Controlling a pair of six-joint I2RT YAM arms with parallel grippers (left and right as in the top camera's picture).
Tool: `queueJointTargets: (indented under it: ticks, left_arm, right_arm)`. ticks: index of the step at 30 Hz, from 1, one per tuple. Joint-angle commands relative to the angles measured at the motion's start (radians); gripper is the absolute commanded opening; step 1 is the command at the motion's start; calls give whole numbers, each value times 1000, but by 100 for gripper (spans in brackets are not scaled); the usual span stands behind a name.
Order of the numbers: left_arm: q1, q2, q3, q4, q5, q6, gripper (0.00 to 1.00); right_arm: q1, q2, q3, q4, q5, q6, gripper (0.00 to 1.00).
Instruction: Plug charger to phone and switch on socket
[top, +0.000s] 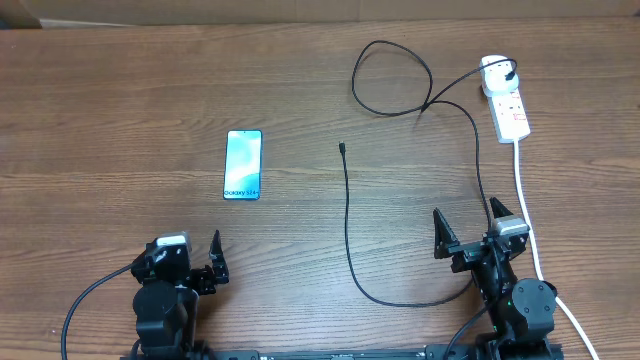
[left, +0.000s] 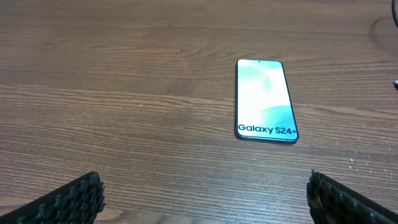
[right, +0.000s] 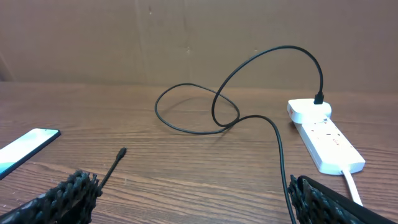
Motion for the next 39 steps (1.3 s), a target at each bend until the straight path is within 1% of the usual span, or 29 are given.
queueJointTargets:
  ticks: [1, 6, 14, 20, 24, 30, 39]
  left_arm:
    - [4, -11, 0, -4, -16, 22, 100]
    - [4, -11, 0, 45, -8, 21, 100]
    - [4, -11, 0, 45, -5, 18, 100]
    - [4, -11, 0, 45, 77, 19, 100]
    - [4, -10, 0, 54, 79, 18, 99]
    - [4, -11, 14, 83, 121, 18, 100]
    - [4, -10, 50, 84, 126, 18, 100]
  right_arm:
    - [4, -10, 26, -19, 2, 2, 100]
    - [4, -10, 26, -16, 2, 2, 100]
    - [4, -10, 27, -15, 1, 2, 100]
    - [4, -10, 27, -9, 2, 0, 100]
    - [4, -10, 27, 1, 2, -2, 100]
    - [4, -10, 36, 17, -2, -2, 100]
    - [4, -10, 93, 2, -26, -2, 100]
